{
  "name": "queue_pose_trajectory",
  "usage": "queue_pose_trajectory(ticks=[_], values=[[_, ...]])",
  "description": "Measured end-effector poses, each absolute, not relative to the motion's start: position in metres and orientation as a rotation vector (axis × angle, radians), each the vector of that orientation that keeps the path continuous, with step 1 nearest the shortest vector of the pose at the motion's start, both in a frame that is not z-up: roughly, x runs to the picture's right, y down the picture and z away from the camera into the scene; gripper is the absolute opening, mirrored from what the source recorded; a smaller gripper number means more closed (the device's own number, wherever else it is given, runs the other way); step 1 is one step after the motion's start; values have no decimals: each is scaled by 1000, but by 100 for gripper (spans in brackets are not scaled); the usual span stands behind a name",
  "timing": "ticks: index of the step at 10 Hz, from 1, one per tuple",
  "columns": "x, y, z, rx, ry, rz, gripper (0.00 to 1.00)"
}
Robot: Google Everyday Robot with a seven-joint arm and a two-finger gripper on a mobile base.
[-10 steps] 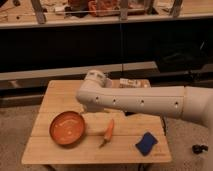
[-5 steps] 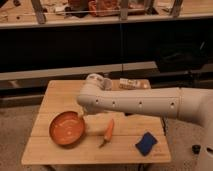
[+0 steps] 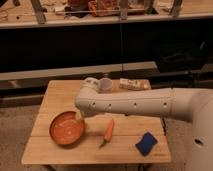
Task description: Pick up the ceramic bowl
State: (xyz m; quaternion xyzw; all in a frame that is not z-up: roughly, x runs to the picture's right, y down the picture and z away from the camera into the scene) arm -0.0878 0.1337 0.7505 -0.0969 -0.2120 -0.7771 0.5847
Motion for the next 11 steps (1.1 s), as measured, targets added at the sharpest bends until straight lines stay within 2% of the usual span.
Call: queue_pose_trajectory(ticks=[11], values=[[-113,159,789,-200,-557,-1970,80]])
